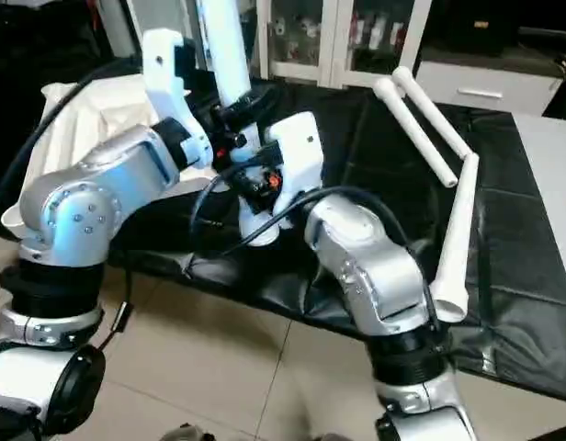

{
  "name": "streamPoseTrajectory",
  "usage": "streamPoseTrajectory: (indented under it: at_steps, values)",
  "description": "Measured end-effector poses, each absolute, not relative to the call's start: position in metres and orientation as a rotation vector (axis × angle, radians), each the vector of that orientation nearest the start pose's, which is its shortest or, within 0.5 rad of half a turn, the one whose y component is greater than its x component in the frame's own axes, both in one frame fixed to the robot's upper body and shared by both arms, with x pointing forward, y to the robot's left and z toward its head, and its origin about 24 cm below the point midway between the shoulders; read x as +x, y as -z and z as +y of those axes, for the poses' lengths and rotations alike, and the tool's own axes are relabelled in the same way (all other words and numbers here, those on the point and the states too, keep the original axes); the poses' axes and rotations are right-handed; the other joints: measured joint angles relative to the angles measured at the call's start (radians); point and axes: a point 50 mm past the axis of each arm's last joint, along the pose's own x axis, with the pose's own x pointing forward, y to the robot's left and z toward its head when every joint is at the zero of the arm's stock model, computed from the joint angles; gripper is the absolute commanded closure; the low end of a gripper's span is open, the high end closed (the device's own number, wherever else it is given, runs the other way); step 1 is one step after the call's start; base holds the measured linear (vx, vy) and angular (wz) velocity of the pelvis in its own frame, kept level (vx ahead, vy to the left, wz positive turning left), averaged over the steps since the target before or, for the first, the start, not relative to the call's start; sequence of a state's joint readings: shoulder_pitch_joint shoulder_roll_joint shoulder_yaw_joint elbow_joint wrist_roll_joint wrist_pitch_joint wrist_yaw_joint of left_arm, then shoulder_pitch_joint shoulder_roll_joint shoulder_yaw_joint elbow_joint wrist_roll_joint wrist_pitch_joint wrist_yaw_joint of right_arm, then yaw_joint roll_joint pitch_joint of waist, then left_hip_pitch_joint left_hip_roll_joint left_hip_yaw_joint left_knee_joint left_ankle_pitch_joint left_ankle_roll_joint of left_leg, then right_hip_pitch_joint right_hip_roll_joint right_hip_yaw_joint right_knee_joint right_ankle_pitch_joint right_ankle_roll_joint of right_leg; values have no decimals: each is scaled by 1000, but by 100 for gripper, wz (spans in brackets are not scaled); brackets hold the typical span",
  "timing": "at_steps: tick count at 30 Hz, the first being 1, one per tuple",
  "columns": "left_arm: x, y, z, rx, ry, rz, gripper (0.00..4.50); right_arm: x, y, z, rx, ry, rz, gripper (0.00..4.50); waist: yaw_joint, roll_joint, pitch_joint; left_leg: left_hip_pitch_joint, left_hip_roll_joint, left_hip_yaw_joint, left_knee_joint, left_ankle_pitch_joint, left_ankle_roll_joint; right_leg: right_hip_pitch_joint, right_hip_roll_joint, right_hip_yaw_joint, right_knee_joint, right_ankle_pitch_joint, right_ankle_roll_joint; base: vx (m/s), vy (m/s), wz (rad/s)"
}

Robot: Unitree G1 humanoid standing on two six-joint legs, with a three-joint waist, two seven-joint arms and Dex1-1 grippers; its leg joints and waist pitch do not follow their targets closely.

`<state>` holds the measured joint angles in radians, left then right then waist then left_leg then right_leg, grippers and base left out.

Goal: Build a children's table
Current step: Pick table leg

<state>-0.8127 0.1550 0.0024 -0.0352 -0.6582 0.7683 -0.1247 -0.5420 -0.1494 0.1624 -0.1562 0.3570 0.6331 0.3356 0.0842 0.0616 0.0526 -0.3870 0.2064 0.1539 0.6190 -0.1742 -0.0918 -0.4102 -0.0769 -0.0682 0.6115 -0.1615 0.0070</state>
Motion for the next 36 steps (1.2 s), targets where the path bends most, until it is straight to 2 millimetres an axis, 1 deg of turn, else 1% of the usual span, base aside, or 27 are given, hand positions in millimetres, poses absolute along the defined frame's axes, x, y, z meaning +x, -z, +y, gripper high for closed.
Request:
streamPoseTrajectory:
  at_steps: [5,12,13,14,15,17,18,21,24,25,28,30,32,34,35,36]
  values:
    - [337,-223,74,-276,678,-1,266,307,-161,-70,4,-763,29,264,1,0,0,0,0,0,0,0,0,0,0,0,0,0,0,0,0,0]
    - [338,-222,73,-281,686,-2,267,308,-160,-73,-14,-768,36,269,1,0,0,0,0,0,0,0,0,0,0,0,0,0,0,0,0,0]
    - [338,-222,73,-276,681,-3,232,308,-161,-73,-15,-767,37,269,1,0,0,0,0,0,0,0,0,0,0,0,0,0,0,0,0,0]
    - [338,-222,73,-274,679,-3,232,308,-162,-74,-15,-766,38,269,1,0,0,0,0,0,0,0,0,0,0,0,0,0,0,0,0,0]
    - [338,-222,73,-276,675,-3,197,308,-162,-74,-14,-772,41,270,1,0,0,0,0,0,0,0,0,0,0,0,0,0,0,0,0,0]
    - [341,-224,80,-297,651,-9,194,307,-160,-76,-17,-809,59,270,0,0,0,0,0,0,0,0,0,0,0,0,0,0,0,0,0,0]
    - [339,-226,83,-355,704,10,188,304,-159,-77,3,-875,79,270,0,1,0,0,0,0,0,0,0,0,0,0,0,0,0,0,0,0]
    - [331,-228,89,-439,873,69,155,297,-161,-89,16,-1016,102,271,5,1,1,0,0,0,0,0,0,0,0,1,0,2,-3,0,0,0]
    - [321,-232,95,-476,1039,100,144,284,-165,-111,-7,-1170,148,271,11,2,1,0,0,1,0,-1,1,1,0,1,0,2,-4,0,0,0]
    - [319,-234,97,-489,1077,99,119,281,-165,-114,1,-1203,160,271,10,1,1,0,0,1,0,-1,1,1,0,1,0,2,-4,0,0,0]
    - [310,-246,95,-523,1223,125,110,275,-167,-119,70,-1316,181,271,7,3,1,0,-1,1,0,-1,1,1,0,1,1,2,-4,0,0,0]
    - [303,-253,96,-533,1317,117,79,271,-170,-121,115,-1379,189,271,4,6,-1,2,-1,1,0,-1,1,1,0,1,1,2,-5,0,0,0]
    - [296,-256,98,-523,1391,90,71,268,-172,-123,183,-1430,202,271,2,8,-1,2,0,1,0,-1,1,1,0,1,1,1,-2,0,0,0]
    - [293,-257,100,-516,1433,73,70,267,-174,-125,232,-1454,202,271,4,10,-1,3,0,1,0,-1,1,1,0,0,1,0,-1,0,0,0]
    - [292,-257,101,-511,1442,70,97,267,-174,-126,247,-1459,201,271,5,11,-2,3,0,1,0,0,1,1,0,0,1,0,-1,0,0,0]
    - [292,-256,103,-504,1442,73,106,268,-174,-128,271,-1459,206,271,5,11,-2,3,0,1,0,0,1,1,0,0,1,0,-1,0,0,0]
